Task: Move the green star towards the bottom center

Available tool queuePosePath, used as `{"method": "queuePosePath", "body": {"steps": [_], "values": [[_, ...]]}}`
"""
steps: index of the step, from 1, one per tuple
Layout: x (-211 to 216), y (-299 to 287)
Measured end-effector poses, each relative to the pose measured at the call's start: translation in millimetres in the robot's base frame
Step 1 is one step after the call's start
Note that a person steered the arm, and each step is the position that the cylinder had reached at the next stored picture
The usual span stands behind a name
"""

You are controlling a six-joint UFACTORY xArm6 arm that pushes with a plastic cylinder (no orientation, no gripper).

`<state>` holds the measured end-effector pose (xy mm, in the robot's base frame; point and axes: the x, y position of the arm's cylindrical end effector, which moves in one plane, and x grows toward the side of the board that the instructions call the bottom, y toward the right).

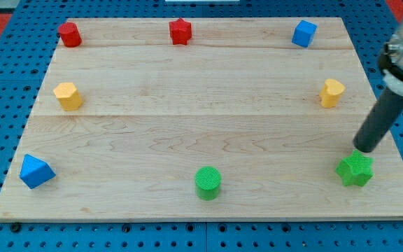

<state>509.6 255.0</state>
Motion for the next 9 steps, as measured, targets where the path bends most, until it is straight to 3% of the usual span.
{"method": "queuePosePath", "body": {"steps": [1, 2, 3, 5, 6, 8, 9], "values": [[-4.9, 39.1], [19.3, 63.9], [33.3, 47.1], [25.4, -47.6], [-19.9, -86.7], [-8.8, -42.3], [31.3, -67.6]]}}
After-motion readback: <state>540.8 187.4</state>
